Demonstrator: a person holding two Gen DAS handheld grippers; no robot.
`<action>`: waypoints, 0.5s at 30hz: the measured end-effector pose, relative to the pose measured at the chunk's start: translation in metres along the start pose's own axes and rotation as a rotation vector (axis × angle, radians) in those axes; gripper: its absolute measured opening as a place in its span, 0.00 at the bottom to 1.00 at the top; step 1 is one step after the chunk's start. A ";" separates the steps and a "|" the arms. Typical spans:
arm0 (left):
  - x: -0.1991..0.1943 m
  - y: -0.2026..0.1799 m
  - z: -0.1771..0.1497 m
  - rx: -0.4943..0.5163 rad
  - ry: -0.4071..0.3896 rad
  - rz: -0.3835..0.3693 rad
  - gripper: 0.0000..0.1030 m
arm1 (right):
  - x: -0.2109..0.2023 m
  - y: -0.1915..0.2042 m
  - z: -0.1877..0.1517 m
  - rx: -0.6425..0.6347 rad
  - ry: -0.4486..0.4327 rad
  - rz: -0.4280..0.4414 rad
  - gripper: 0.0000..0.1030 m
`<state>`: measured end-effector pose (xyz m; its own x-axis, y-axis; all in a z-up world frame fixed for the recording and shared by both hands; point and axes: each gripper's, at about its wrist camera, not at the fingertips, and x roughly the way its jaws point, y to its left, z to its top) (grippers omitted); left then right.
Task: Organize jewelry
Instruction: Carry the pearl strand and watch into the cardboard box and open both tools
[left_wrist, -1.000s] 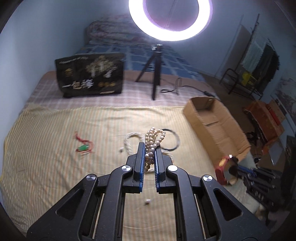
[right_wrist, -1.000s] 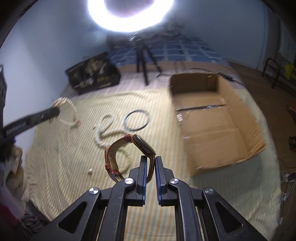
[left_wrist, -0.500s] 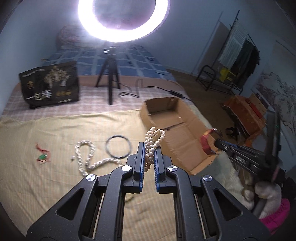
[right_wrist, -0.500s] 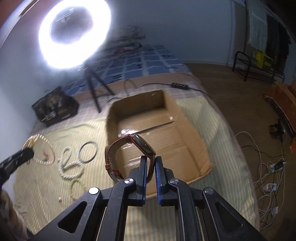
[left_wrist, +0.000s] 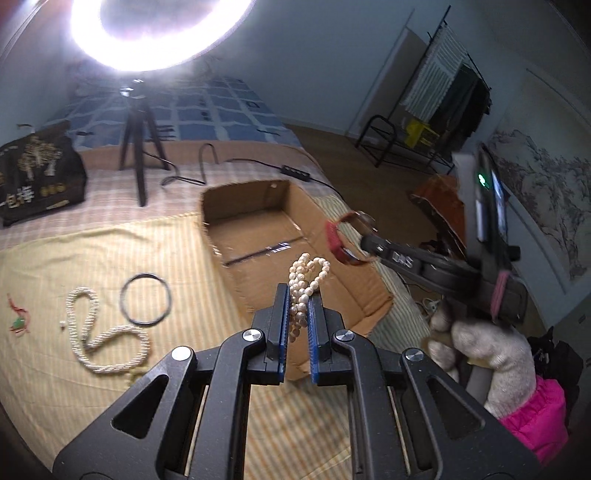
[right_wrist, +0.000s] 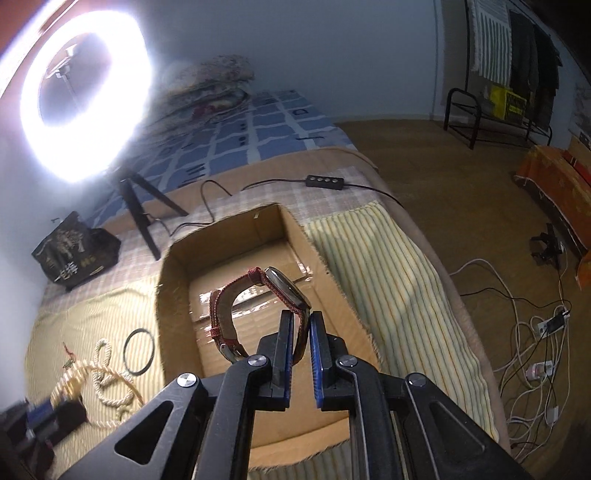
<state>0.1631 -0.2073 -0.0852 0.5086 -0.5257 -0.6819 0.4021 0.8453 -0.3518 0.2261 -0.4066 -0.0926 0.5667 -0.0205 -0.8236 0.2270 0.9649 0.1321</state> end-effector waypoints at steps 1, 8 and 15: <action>0.006 -0.004 -0.001 0.002 0.007 -0.004 0.07 | 0.003 -0.002 0.001 0.007 0.002 -0.002 0.06; 0.032 -0.020 -0.008 0.009 0.048 -0.033 0.07 | 0.019 -0.008 0.009 0.029 0.020 0.003 0.06; 0.048 -0.022 -0.012 0.022 0.096 -0.047 0.07 | 0.033 -0.001 0.010 0.030 0.047 0.023 0.13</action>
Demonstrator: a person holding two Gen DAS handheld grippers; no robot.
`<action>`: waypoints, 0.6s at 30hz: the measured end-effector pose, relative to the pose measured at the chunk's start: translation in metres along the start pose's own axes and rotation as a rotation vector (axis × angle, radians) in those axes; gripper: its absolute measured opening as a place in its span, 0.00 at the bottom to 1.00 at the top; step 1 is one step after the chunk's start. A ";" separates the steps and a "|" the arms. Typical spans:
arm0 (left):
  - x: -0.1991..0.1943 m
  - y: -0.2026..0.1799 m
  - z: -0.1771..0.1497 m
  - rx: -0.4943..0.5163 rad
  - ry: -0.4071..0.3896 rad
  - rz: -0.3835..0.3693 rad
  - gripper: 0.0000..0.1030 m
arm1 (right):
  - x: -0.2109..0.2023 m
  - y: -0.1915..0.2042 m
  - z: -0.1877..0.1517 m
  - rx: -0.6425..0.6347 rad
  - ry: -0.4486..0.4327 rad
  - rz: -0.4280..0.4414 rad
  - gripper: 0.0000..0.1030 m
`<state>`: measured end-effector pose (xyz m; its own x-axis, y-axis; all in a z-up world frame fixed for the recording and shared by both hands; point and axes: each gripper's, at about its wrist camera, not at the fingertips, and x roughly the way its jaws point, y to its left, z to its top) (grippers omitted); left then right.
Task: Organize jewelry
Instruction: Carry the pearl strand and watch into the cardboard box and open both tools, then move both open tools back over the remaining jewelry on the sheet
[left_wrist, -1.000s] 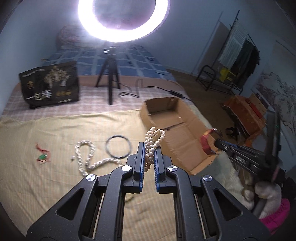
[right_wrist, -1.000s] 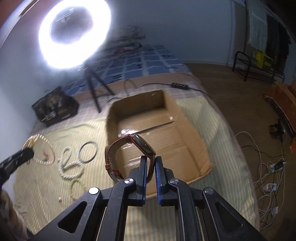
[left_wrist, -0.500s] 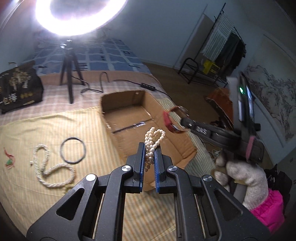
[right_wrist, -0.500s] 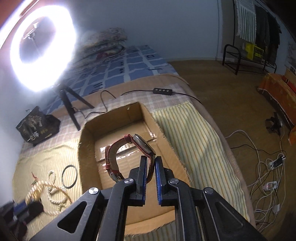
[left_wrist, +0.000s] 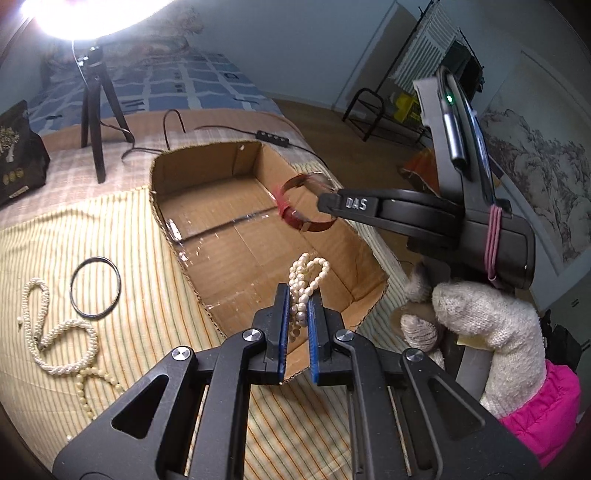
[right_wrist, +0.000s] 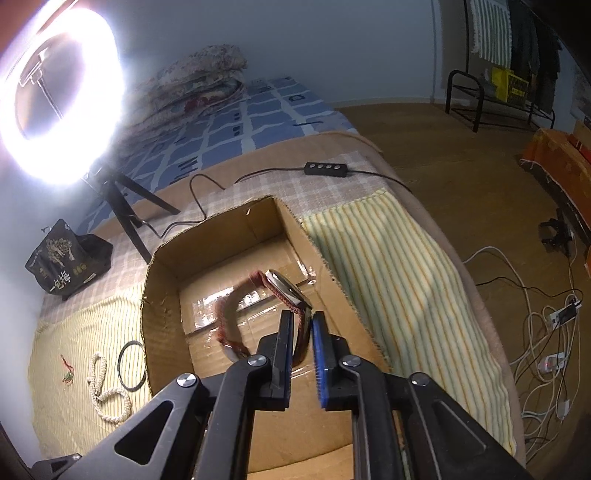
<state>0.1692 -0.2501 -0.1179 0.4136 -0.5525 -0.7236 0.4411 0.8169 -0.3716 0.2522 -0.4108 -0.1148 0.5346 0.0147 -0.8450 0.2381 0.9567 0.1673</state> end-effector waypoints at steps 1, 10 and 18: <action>0.001 0.000 0.000 -0.003 0.005 -0.003 0.07 | 0.001 0.001 0.000 -0.004 -0.001 -0.006 0.16; -0.003 0.002 -0.005 0.025 0.011 0.010 0.57 | -0.009 -0.002 0.001 0.013 -0.043 -0.043 0.64; -0.023 0.013 -0.007 0.042 -0.018 0.064 0.57 | -0.025 -0.006 -0.001 0.025 -0.070 -0.055 0.67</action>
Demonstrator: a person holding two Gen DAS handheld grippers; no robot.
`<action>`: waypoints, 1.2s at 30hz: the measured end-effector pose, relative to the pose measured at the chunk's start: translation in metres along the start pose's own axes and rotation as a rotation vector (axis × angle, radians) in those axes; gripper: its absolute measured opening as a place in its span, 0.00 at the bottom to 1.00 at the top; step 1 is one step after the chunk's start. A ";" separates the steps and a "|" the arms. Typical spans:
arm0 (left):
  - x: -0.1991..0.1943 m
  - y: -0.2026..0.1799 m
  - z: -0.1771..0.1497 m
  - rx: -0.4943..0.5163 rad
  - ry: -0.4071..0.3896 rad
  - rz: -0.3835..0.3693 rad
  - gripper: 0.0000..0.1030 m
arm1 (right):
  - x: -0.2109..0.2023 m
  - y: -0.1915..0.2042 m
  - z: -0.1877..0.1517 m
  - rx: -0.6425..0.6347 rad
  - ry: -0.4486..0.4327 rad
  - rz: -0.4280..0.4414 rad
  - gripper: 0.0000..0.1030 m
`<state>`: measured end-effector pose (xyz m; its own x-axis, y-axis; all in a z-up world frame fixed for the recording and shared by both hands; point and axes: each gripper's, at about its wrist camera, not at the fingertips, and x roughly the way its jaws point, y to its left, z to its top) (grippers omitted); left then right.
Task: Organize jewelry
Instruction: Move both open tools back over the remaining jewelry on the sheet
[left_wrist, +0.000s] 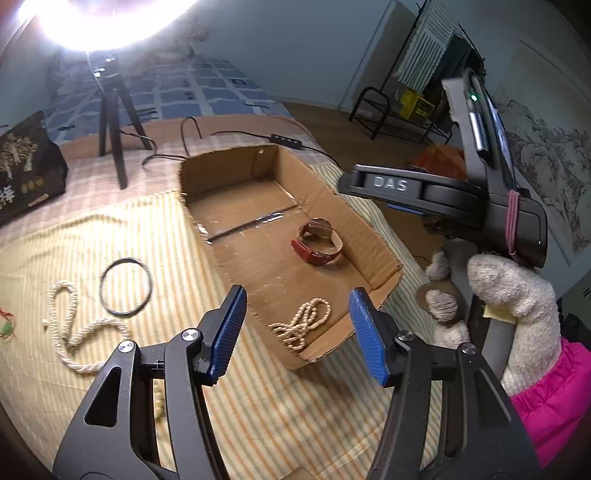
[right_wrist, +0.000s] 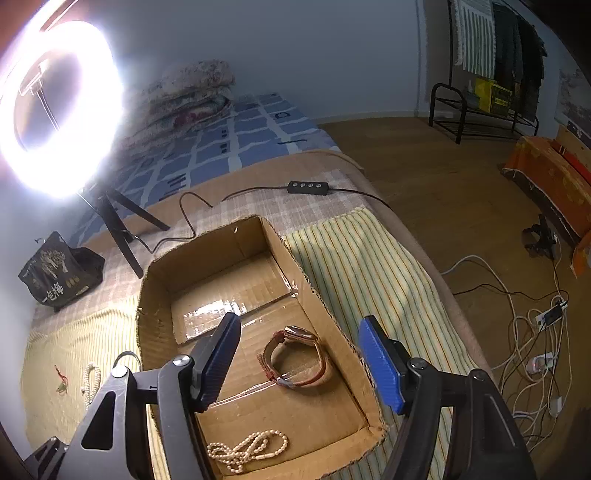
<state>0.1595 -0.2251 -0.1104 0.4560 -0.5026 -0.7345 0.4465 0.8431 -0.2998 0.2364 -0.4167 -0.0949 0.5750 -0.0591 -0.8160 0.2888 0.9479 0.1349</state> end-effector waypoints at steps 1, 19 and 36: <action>-0.004 0.002 -0.001 0.003 -0.006 0.007 0.58 | -0.002 0.001 0.000 -0.001 -0.004 0.001 0.67; -0.072 0.078 -0.007 -0.025 -0.091 0.168 0.57 | -0.050 0.059 -0.020 -0.129 -0.067 0.070 0.67; -0.106 0.197 -0.026 -0.218 -0.054 0.295 0.57 | -0.060 0.131 -0.074 -0.341 0.006 0.190 0.67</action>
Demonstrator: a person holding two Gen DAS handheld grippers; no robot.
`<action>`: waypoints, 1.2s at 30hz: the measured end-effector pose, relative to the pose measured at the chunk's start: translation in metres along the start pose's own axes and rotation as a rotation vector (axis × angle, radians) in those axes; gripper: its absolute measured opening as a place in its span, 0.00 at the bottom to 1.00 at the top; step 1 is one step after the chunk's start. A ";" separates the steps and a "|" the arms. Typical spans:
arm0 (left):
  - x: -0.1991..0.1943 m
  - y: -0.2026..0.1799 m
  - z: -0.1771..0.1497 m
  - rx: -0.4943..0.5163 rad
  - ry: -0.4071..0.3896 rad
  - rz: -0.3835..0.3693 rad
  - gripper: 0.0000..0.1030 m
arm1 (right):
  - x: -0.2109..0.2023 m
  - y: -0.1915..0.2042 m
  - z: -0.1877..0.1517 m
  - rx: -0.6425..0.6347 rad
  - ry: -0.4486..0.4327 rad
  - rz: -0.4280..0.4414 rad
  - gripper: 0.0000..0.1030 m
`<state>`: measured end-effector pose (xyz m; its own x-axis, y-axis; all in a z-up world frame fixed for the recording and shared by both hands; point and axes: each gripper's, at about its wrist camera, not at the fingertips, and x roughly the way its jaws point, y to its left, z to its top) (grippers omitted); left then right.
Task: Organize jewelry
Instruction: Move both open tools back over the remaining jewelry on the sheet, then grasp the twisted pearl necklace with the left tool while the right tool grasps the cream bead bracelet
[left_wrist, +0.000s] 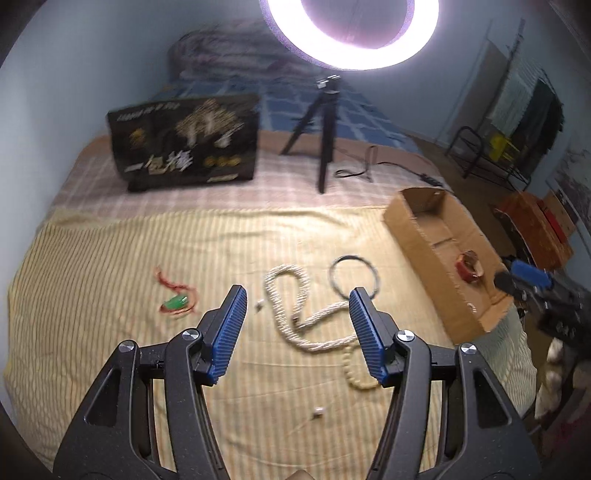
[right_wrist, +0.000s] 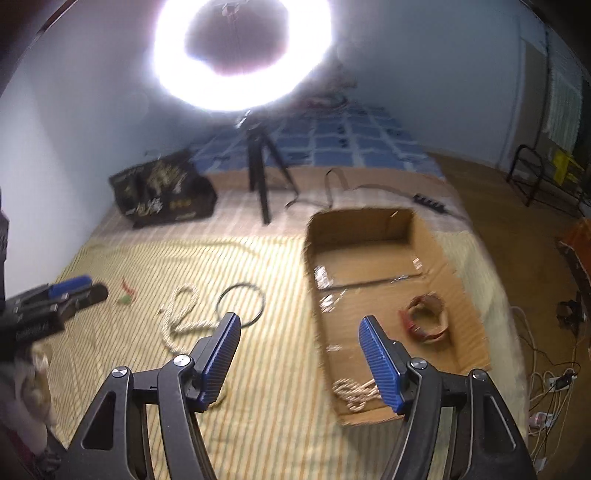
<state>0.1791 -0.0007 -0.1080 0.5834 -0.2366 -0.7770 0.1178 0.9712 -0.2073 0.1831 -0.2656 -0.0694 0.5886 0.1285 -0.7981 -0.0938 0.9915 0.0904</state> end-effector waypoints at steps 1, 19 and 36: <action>0.003 0.006 0.000 -0.015 0.010 0.002 0.57 | 0.003 0.004 -0.002 -0.004 0.015 0.008 0.67; 0.083 0.027 -0.024 -0.153 0.275 -0.001 0.23 | 0.073 0.058 -0.046 -0.129 0.278 0.116 0.48; 0.122 0.014 -0.024 -0.180 0.323 0.051 0.22 | 0.097 0.062 -0.052 -0.123 0.351 0.137 0.32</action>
<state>0.2330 -0.0167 -0.2204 0.2976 -0.2134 -0.9305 -0.0652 0.9679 -0.2428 0.1926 -0.1928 -0.1726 0.2560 0.2231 -0.9406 -0.2610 0.9528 0.1550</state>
